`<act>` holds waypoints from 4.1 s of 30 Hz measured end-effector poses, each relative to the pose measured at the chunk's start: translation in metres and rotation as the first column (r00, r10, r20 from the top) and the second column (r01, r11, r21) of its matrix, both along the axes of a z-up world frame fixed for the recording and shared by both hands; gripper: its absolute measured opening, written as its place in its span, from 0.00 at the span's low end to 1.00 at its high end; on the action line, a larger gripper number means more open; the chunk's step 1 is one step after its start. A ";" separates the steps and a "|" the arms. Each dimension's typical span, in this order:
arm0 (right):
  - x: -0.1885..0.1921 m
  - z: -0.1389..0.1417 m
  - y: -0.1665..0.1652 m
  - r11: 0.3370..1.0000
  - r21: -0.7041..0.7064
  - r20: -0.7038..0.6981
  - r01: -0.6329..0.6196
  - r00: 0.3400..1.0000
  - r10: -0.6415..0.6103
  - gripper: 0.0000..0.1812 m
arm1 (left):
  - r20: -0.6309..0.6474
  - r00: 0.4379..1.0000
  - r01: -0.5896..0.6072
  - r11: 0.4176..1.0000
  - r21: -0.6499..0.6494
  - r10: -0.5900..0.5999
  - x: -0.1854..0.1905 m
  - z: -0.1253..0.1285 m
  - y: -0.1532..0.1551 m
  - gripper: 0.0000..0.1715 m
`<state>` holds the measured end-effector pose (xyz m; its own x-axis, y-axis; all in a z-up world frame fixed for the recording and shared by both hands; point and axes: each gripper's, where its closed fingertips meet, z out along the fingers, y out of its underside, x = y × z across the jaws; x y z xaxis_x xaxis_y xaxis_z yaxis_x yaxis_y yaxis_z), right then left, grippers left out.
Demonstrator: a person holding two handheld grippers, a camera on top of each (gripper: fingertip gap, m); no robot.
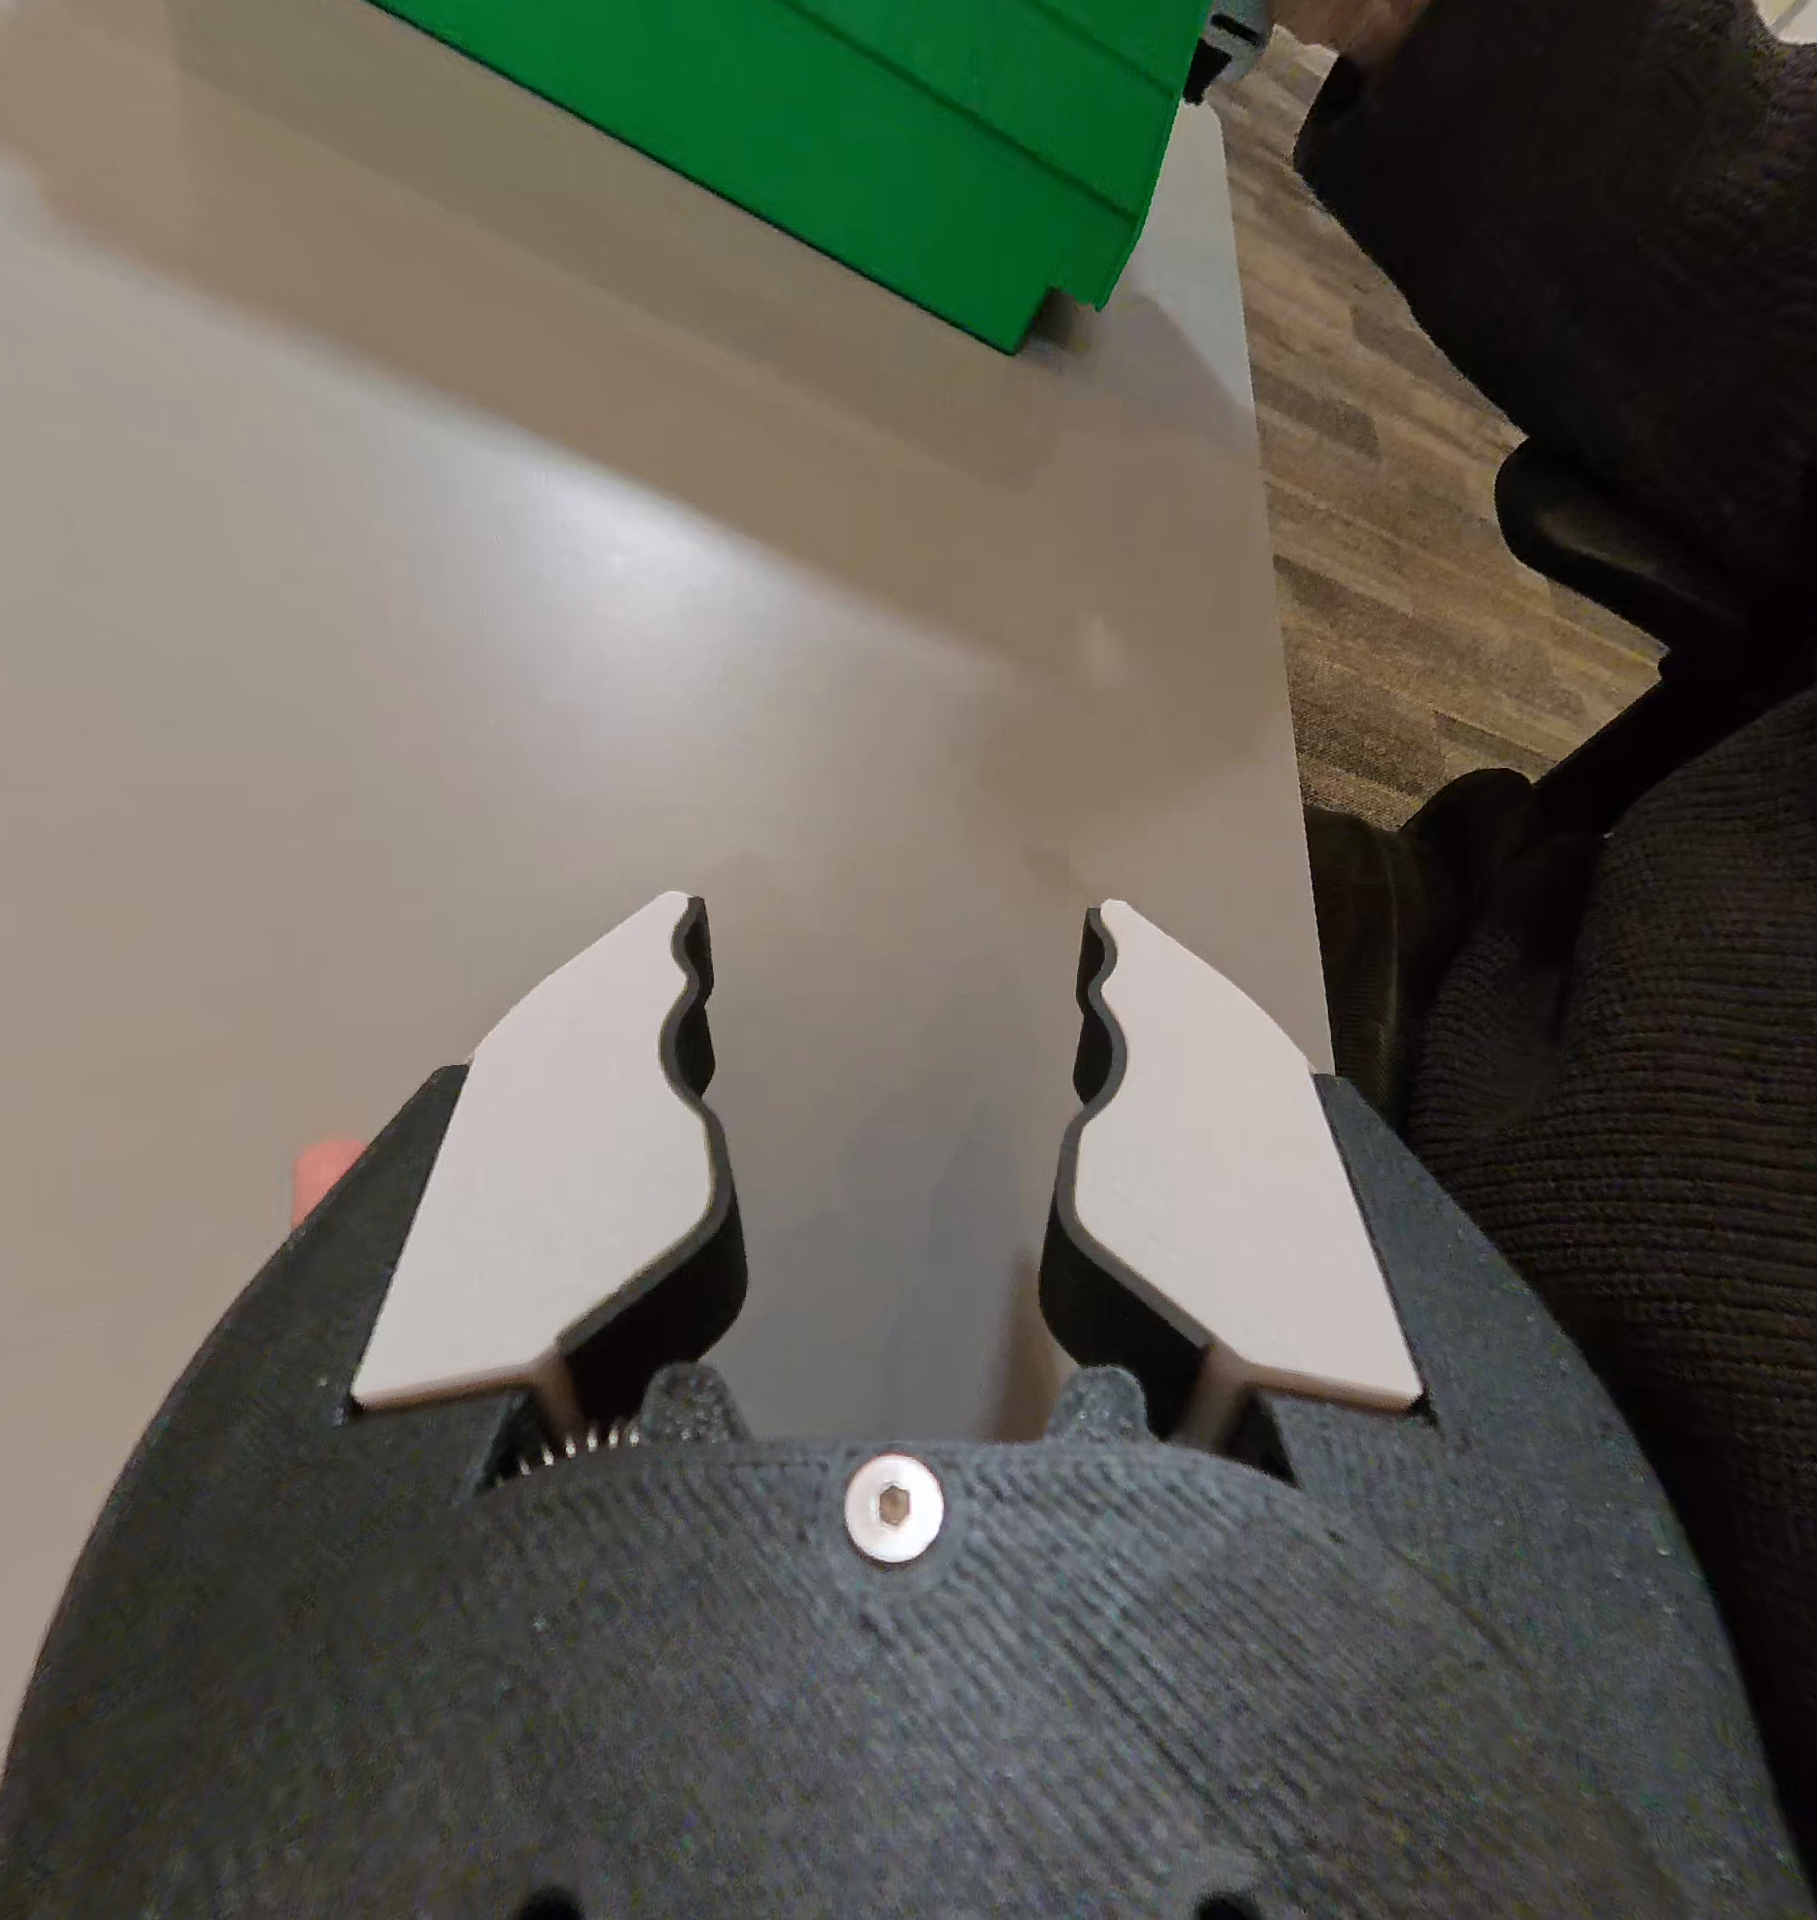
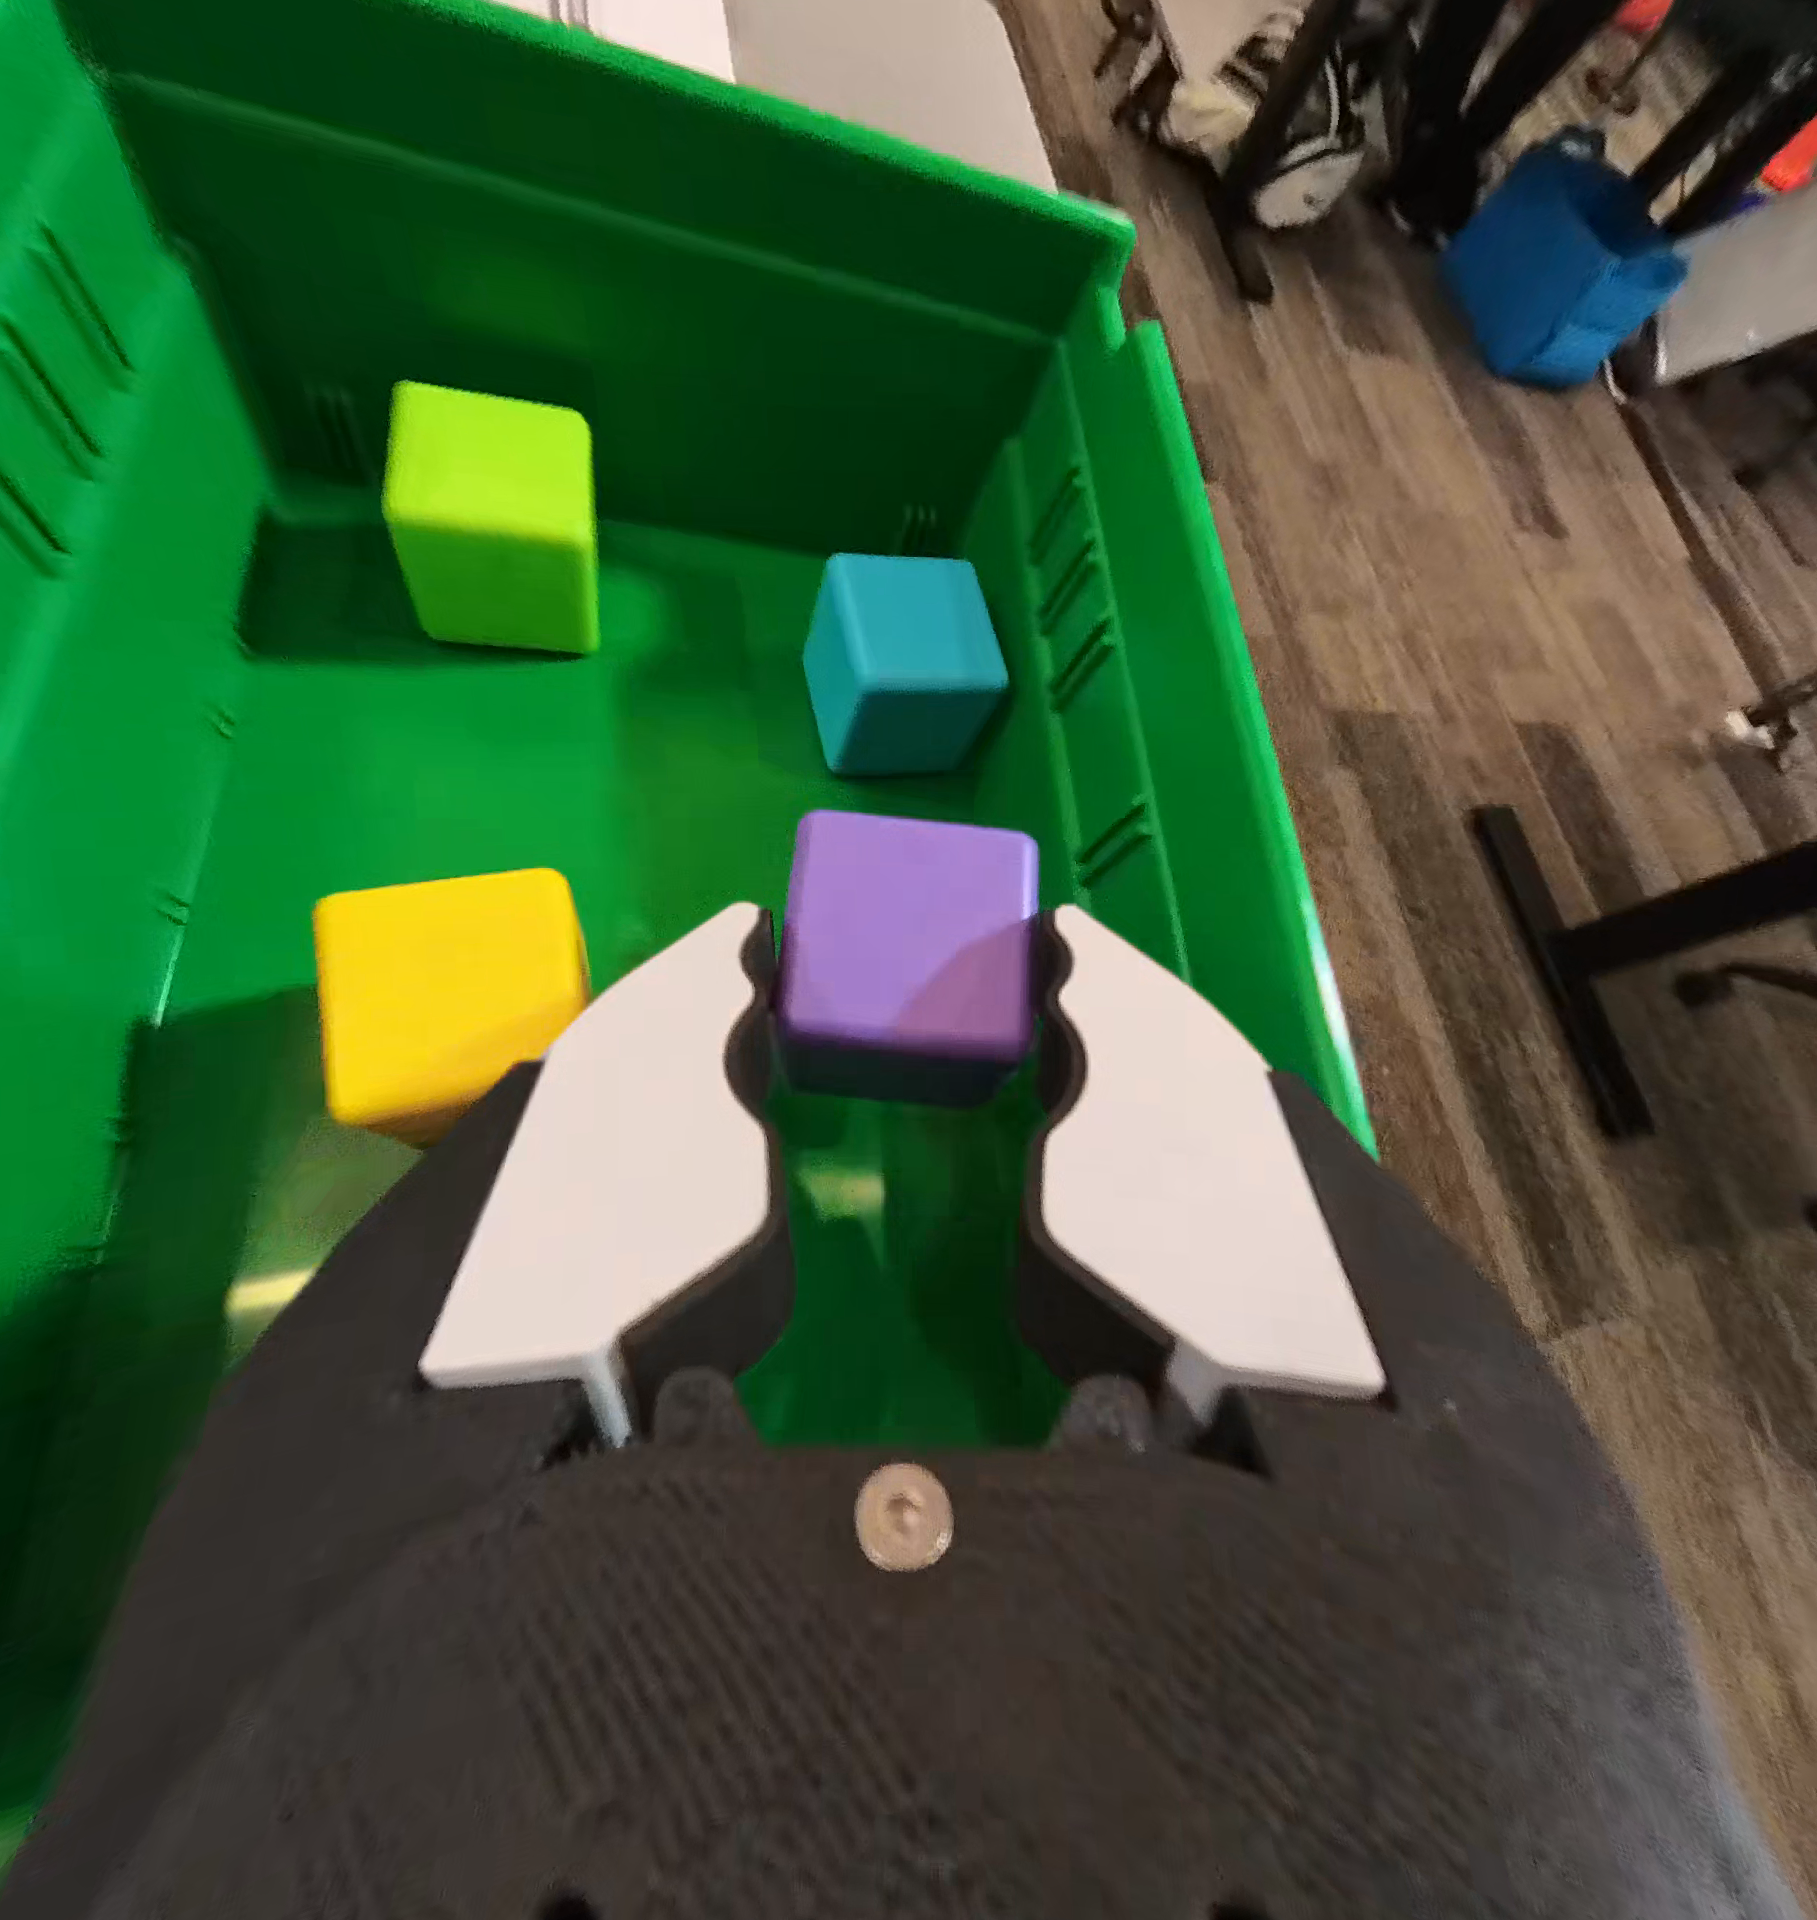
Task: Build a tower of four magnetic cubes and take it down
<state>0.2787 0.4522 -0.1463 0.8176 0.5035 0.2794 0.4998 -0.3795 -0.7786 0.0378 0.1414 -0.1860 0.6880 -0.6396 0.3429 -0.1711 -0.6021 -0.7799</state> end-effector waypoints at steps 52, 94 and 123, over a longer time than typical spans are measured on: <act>-0.216 0.040 -0.245 0.810 0.119 -0.525 -0.575 0.655 0.543 0.18 | -0.062 0.898 -0.360 0.809 0.464 0.435 -0.036 0.049 0.029 0.26; -0.007 0.102 -0.130 0.920 0.392 -0.535 0.006 0.815 0.223 0.29 | 0.068 0.517 -0.797 0.451 0.403 0.853 -0.139 0.075 -0.110 0.34; 0.095 0.001 -0.036 0.998 -0.038 -0.509 0.056 0.858 -0.067 0.21 | 0.048 0.550 -0.770 0.484 0.417 0.834 -0.137 0.073 -0.098 0.34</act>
